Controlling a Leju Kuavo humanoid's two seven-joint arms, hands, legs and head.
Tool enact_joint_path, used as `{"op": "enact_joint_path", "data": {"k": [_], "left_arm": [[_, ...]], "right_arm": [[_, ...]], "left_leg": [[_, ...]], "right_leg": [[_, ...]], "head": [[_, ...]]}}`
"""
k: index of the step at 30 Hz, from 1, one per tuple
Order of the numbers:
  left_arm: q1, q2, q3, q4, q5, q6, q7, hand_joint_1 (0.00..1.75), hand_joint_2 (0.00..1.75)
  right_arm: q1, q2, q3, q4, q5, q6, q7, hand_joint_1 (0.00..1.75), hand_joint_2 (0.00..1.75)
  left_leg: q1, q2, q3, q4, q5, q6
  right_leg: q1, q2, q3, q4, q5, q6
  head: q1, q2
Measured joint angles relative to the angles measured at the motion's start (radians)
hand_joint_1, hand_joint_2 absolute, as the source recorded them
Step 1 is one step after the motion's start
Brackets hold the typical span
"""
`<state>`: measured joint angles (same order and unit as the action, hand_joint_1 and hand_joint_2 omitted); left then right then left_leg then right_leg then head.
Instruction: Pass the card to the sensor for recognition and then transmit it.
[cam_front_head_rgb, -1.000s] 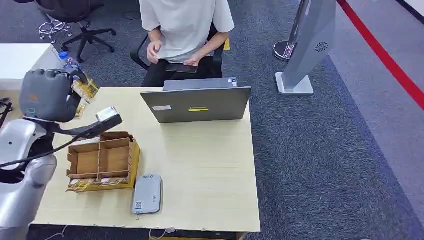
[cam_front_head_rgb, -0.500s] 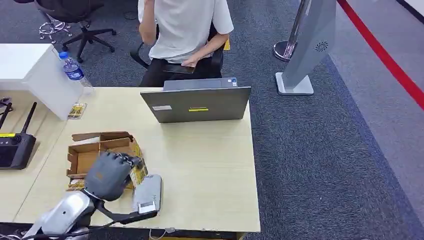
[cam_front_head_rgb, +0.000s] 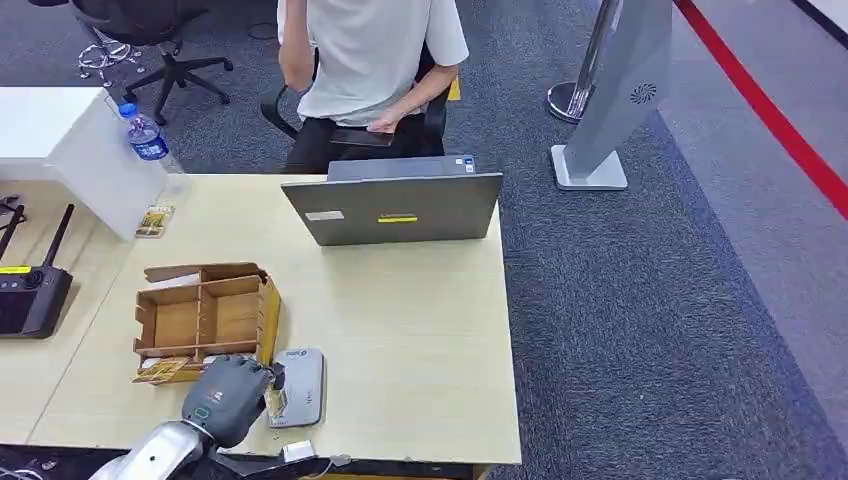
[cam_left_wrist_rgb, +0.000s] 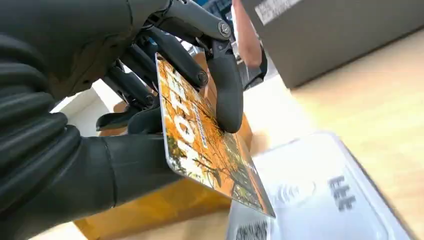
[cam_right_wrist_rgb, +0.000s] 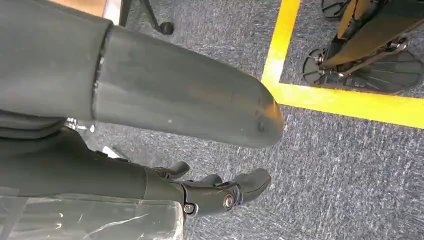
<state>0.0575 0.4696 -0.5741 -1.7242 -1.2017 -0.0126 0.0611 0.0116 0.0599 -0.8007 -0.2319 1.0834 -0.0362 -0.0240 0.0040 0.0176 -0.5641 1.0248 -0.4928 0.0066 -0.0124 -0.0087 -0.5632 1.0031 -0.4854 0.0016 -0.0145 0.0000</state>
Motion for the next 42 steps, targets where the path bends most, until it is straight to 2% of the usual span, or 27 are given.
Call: {"op": "enact_joint_path", "data": {"k": [8,14,17,21,24,28,31,35,38,42], "left_arm": [[-0.008,-0.019,-0.013,0.041,-0.001,-0.004,0.003,1.75,1.75],[-0.037,-0.068,-0.014,0.038,0.008,0.115,-0.010,1.75,1.75],[-0.054,-0.101,-0.011,-0.002,0.008,0.170,-0.011,1.75,1.75],[-0.096,-0.144,0.015,-0.076,0.010,0.215,-0.011,1.75,1.75],[-0.129,-0.165,0.049,-0.113,0.016,0.220,-0.008,1.75,1.75],[-0.248,-0.194,0.117,-0.127,-0.012,0.170,0.049,1.75,1.75],[-0.372,-0.197,0.170,-0.091,-0.048,0.060,0.131,1.75,1.75],[-0.583,-0.193,0.247,0.094,-0.089,-0.051,0.216,1.75,1.75],[-0.697,-0.187,0.281,0.242,-0.106,-0.062,0.228,1.75,1.75],[-0.793,-0.183,0.317,0.393,-0.107,-0.071,0.233,1.75,1.75]], "right_arm": [[0.001,0.001,-0.010,-0.004,0.020,0.004,0.000,0.00,0.00],[0.003,0.007,-0.015,-0.011,0.039,0.000,0.000,0.00,0.00],[0.008,0.015,-0.023,-0.016,0.054,-0.001,-0.006,0.00,0.00],[0.013,0.022,-0.033,-0.024,0.082,-0.001,-0.012,0.00,0.00],[0.015,0.024,-0.037,-0.027,0.100,-0.002,-0.014,0.00,0.00],[0.013,0.026,-0.038,-0.029,0.135,-0.003,-0.019,0.00,0.00],[0.012,0.026,-0.038,-0.029,0.165,-0.002,-0.018,0.00,0.00],[0.005,0.026,-0.038,-0.029,0.198,0.003,-0.010,0.00,0.00],[0.002,0.024,-0.038,-0.029,0.213,0.005,-0.006,0.00,0.00],[-0.001,0.023,-0.038,-0.028,0.221,0.005,0.000,0.00,0.00]], "left_leg": [[0.000,0.000,0.000,0.000,0.000,0.000],[0.000,0.000,0.000,0.000,0.000,0.000],[0.000,0.000,0.000,0.000,0.000,0.000],[0.000,-0.001,0.000,0.000,0.000,0.000],[0.000,-0.001,0.000,0.000,0.001,0.000],[0.000,-0.003,-0.001,0.000,0.003,0.000],[0.001,-0.004,-0.001,0.000,0.005,-0.001],[0.001,-0.003,-0.002,0.000,0.007,-0.002],[0.001,-0.003,-0.002,0.000,0.008,-0.002],[0.001,-0.003,-0.003,0.000,0.008,-0.002]], "right_leg": [[0.000,0.000,0.000,0.000,0.000,0.000],[0.000,0.000,0.000,0.000,0.000,0.000],[0.000,0.000,0.000,0.000,0.001,0.000],[0.000,-0.001,0.000,0.000,0.001,0.000],[0.000,-0.001,0.000,0.000,0.001,0.000],[0.000,-0.003,0.000,0.000,0.002,0.000],[0.000,-0.004,-0.001,0.000,0.002,0.000],[0.001,-0.003,-0.002,0.001,0.006,-0.002],[0.001,-0.003,-0.002,0.001,0.006,-0.001],[0.001,-0.003,-0.002,0.001,0.006,-0.001]], "head": [[0.000,0.000],[0.000,0.000],[0.000,0.000],[0.000,0.000],[0.000,0.000],[0.000,0.000],[0.000,0.000],[-0.001,0.000],[-0.001,0.000],[0.000,0.000]]}}
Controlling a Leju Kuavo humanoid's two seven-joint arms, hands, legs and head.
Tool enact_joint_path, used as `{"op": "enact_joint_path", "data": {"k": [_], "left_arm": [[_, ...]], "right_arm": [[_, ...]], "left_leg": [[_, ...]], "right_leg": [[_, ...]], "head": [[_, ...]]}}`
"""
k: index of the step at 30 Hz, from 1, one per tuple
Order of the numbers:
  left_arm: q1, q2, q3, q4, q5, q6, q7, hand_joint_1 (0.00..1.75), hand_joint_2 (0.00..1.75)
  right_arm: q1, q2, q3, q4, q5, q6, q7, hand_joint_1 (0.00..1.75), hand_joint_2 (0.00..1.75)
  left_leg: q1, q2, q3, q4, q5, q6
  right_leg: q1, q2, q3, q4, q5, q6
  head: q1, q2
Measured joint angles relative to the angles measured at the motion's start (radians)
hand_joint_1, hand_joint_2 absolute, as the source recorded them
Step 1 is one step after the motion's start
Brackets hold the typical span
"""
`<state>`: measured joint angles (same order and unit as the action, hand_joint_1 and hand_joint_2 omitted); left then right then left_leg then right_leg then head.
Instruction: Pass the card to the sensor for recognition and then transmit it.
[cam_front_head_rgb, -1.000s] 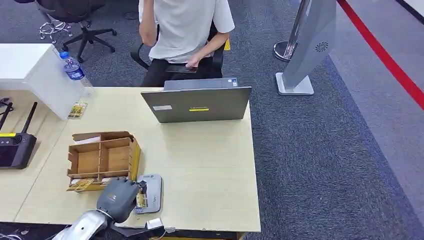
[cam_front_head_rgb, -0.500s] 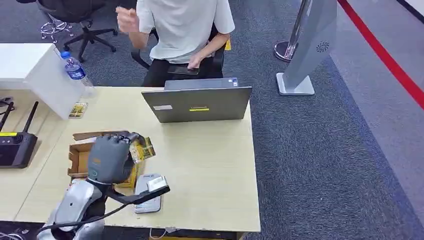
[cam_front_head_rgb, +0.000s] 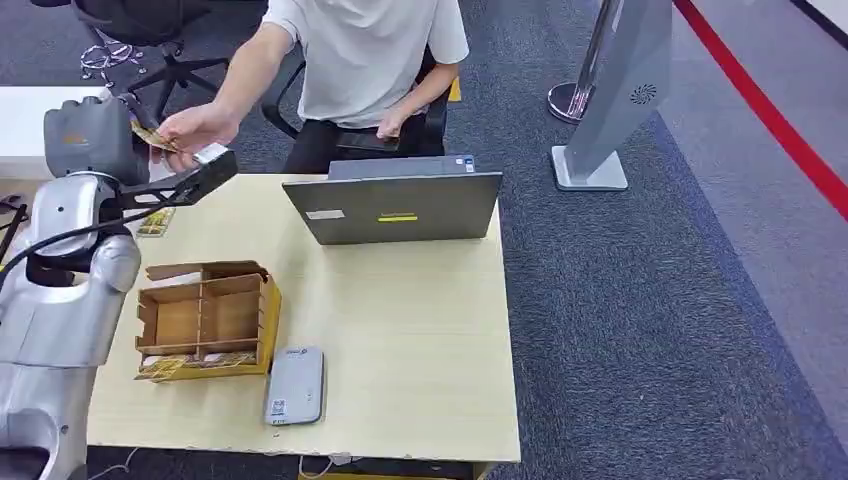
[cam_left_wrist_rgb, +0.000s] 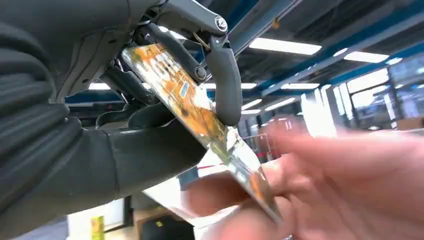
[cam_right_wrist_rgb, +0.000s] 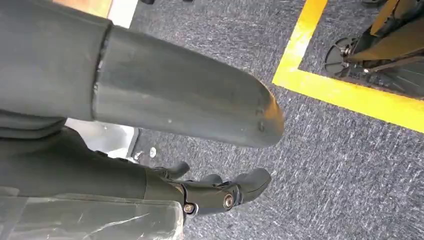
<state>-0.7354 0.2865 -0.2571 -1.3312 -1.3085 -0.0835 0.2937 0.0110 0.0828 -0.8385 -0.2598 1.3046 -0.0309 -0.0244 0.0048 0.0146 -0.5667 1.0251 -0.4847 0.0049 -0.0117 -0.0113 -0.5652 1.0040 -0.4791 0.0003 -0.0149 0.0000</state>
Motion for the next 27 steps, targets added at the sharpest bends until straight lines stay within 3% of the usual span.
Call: {"op": "enact_joint_path", "data": {"k": [1,2,19,23,27], "left_arm": [[-0.011,0.000,0.006,0.019,0.002,0.000,0.000,1.75,1.75],[-0.019,0.000,0.009,0.033,0.007,0.000,0.000,0.00,1.75],[0.012,0.001,0.036,0.072,0.090,0.023,-0.049,0.00,1.75],[0.137,0.037,0.035,-0.077,0.139,0.022,-0.134,0.00,1.75],[0.393,0.144,0.031,-0.330,0.138,0.089,-0.225,0.00,1.75]], "right_arm": [[-0.001,0.000,0.000,0.000,0.000,0.000,0.000,0.00,0.00],[-0.001,0.000,0.000,0.000,0.003,0.000,0.000,0.00,0.00],[-0.002,0.000,-0.015,0.000,0.013,0.011,0.000,0.00,0.00],[0.002,0.000,-0.037,-0.002,-0.001,0.010,-0.003,0.00,0.00],[0.020,0.011,-0.080,-0.025,-0.018,0.017,-0.008,0.00,0.00]], "left_leg": [[0.000,0.000,0.000,0.000,0.000,0.000],[0.000,0.000,0.000,0.000,0.000,0.000],[0.000,0.000,-0.002,0.000,0.000,0.000],[0.000,0.004,-0.002,0.000,-0.001,0.000],[0.000,0.011,0.001,-0.001,-0.006,-0.001]], "right_leg": [[0.000,0.000,0.000,0.000,0.000,0.000],[0.000,0.000,0.000,0.000,0.000,0.000],[0.000,0.000,-0.001,0.000,0.000,0.000],[0.000,0.003,-0.002,0.000,0.000,0.000],[0.000,0.011,-0.002,0.000,-0.003,-0.001]], "head": [[0.000,0.000],[0.000,0.000],[0.000,0.000],[0.000,0.000],[0.000,0.000]]}}
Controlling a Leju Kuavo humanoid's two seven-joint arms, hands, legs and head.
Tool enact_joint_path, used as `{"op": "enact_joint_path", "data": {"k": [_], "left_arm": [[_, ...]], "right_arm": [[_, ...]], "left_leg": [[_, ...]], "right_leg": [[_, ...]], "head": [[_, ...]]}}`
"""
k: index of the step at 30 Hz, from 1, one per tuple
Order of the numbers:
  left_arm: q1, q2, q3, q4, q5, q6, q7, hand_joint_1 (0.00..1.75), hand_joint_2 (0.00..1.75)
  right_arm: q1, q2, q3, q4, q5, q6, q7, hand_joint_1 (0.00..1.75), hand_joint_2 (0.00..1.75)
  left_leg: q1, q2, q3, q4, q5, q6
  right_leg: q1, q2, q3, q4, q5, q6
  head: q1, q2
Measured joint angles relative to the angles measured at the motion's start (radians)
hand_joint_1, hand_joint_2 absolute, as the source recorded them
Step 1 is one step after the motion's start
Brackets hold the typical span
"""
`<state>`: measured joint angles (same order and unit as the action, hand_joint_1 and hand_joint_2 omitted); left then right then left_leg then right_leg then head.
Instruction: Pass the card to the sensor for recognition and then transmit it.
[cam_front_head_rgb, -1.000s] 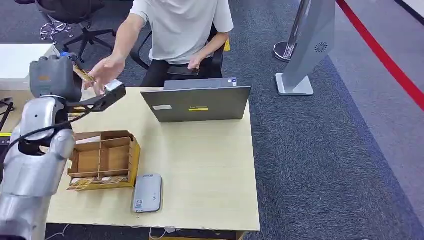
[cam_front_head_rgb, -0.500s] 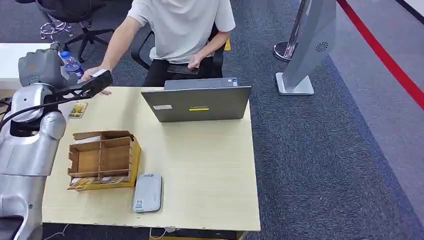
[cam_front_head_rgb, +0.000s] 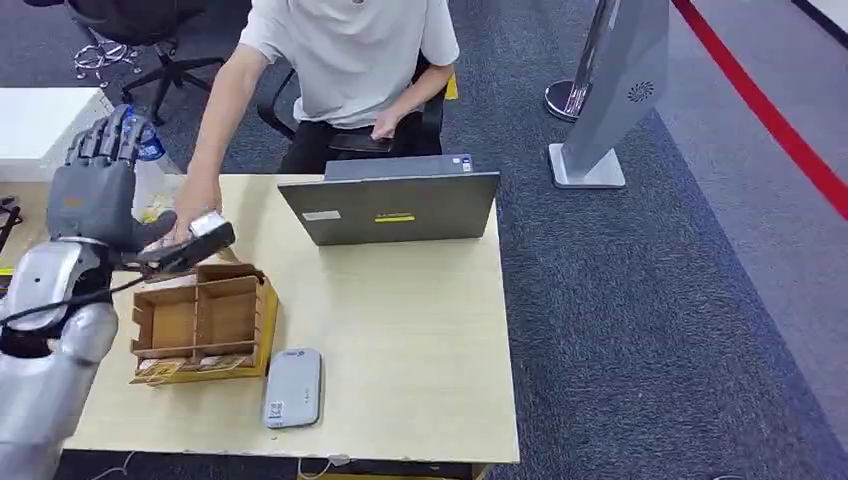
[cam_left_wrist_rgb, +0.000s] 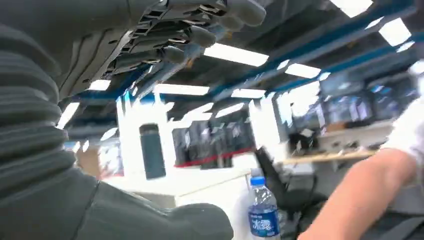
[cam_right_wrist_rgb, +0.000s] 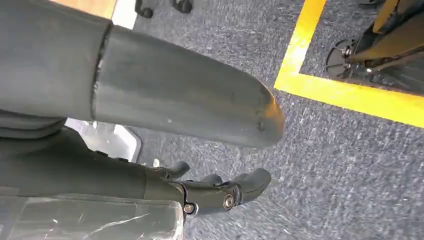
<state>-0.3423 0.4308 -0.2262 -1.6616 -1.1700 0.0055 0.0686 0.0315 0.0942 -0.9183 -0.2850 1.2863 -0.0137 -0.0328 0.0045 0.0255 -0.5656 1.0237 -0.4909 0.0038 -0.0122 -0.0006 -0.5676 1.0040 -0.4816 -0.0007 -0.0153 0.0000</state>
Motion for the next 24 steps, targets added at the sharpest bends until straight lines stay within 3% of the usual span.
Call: {"op": "enact_joint_path", "data": {"k": [3,5,8,14,19,24], "left_arm": [[0.206,0.092,-0.002,-0.160,-0.014,0.112,-0.081,0.00,1.75],[0.312,0.130,-0.003,-0.222,-0.011,0.146,-0.104,0.00,1.75],[0.446,0.194,-0.003,-0.297,0.008,0.167,-0.139,0.00,1.75],[0.649,0.277,-0.002,-0.363,0.040,0.175,-0.164,0.00,1.75],[0.723,0.299,0.002,-0.368,0.064,0.171,-0.100,0.00,1.75],[0.691,0.258,0.002,-0.332,0.023,0.140,-0.056,0.00,1.75]], "right_arm": [[0.013,0.011,-0.041,-0.026,0.004,0.017,-0.003,0.00,0.00],[0.015,0.015,-0.062,-0.037,0.015,0.022,-0.003,0.00,0.00],[0.015,0.018,-0.093,-0.051,0.022,0.027,-0.007,0.00,0.00],[0.016,0.021,-0.141,-0.065,0.047,0.037,-0.021,0.00,0.00],[0.017,0.027,-0.172,-0.080,0.075,0.055,-0.022,0.00,0.00],[0.016,0.038,-0.193,-0.100,0.103,0.069,-0.021,0.00,0.00]], "left_leg": [[0.000,-0.001,-0.001,0.000,-0.001,0.000],[0.000,-0.002,-0.002,0.000,-0.001,0.000],[0.000,-0.003,-0.002,0.000,-0.001,0.000],[0.000,-0.003,-0.002,0.000,-0.001,0.000],[0.000,-0.007,-0.001,0.000,-0.001,0.000],[0.000,-0.008,-0.001,0.000,-0.001,0.000]], "right_leg": [[0.000,-0.001,-0.001,0.000,-0.003,0.001],[0.000,-0.002,-0.001,0.000,-0.004,0.001],[0.000,-0.003,-0.001,0.000,-0.004,0.001],[0.000,-0.004,0.000,0.000,-0.004,0.001],[0.000,-0.008,0.001,0.000,-0.004,0.001],[0.000,-0.009,0.002,0.000,-0.003,0.001]], "head": [[-0.002,0.000],[0.000,0.000],[0.000,0.000],[0.000,0.000],[0.000,0.000],[0.000,0.000]]}}
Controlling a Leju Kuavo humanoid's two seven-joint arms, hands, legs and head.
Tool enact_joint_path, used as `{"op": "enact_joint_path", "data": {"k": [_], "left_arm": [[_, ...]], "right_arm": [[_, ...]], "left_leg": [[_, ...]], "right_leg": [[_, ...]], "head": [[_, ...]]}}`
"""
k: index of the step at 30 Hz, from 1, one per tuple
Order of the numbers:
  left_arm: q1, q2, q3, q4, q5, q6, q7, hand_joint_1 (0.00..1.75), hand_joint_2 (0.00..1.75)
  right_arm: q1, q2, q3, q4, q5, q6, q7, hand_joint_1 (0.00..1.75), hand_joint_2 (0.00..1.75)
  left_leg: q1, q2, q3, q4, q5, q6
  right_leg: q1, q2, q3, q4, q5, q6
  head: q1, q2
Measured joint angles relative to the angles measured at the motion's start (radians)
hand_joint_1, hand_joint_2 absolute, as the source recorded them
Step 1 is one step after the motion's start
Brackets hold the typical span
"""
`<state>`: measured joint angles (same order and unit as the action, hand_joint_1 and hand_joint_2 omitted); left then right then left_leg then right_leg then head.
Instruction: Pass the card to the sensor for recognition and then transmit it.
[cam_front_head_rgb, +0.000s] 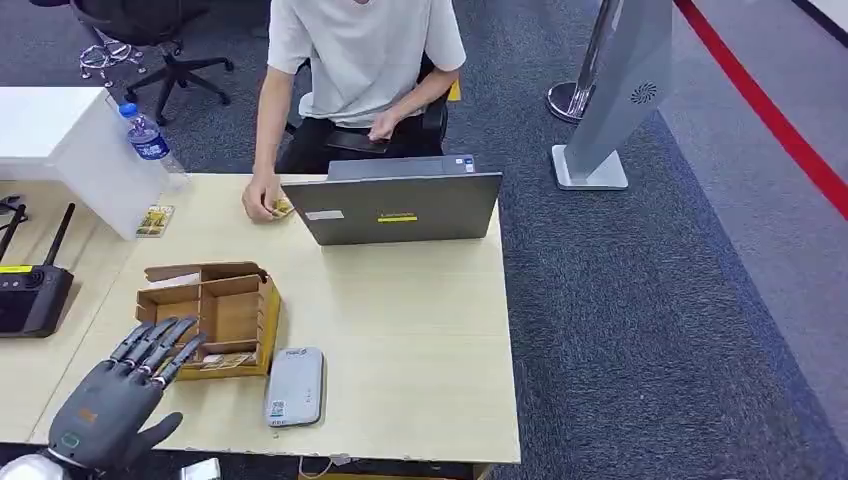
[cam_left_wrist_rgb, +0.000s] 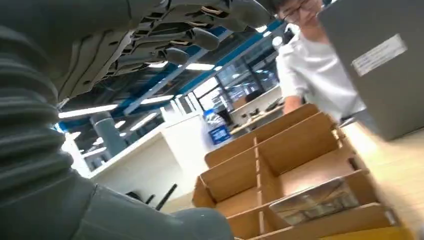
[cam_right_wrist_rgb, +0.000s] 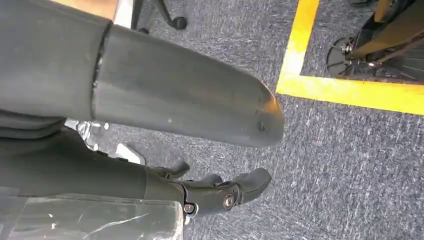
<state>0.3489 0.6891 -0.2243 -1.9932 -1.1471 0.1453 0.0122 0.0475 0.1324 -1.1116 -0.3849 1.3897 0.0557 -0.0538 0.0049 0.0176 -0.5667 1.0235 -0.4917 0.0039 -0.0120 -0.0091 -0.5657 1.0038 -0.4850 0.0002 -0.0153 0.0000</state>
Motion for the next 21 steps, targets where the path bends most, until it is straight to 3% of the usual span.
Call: {"op": "enact_joint_path", "data": {"k": [4,10,21], "left_arm": [[-0.032,-0.049,0.000,0.035,-0.045,0.003,0.039,0.00,1.75],[-0.102,-0.171,-0.005,0.124,-0.104,0.003,0.078,0.00,1.75],[-0.157,-0.245,-0.049,0.203,-0.093,-0.013,0.074,0.00,1.75]], "right_arm": [[0.000,0.007,-0.010,-0.014,0.010,0.005,0.001,0.00,0.00],[-0.002,0.026,-0.026,-0.039,0.040,0.021,0.001,0.00,0.00],[-0.005,0.033,-0.047,-0.059,0.066,0.035,-0.002,0.00,0.00]], "left_leg": [[0.000,0.000,0.000,0.000,0.000,0.000],[0.000,-0.001,0.000,0.000,0.000,0.000],[0.000,-0.001,0.001,0.000,0.000,0.000]], "right_leg": [[0.000,0.000,0.000,0.000,0.000,0.000],[0.000,-0.001,0.000,0.000,0.000,0.000],[0.000,-0.001,0.000,0.000,0.000,0.000]], "head": [[0.000,0.000],[0.001,0.000],[0.001,0.000]]}}
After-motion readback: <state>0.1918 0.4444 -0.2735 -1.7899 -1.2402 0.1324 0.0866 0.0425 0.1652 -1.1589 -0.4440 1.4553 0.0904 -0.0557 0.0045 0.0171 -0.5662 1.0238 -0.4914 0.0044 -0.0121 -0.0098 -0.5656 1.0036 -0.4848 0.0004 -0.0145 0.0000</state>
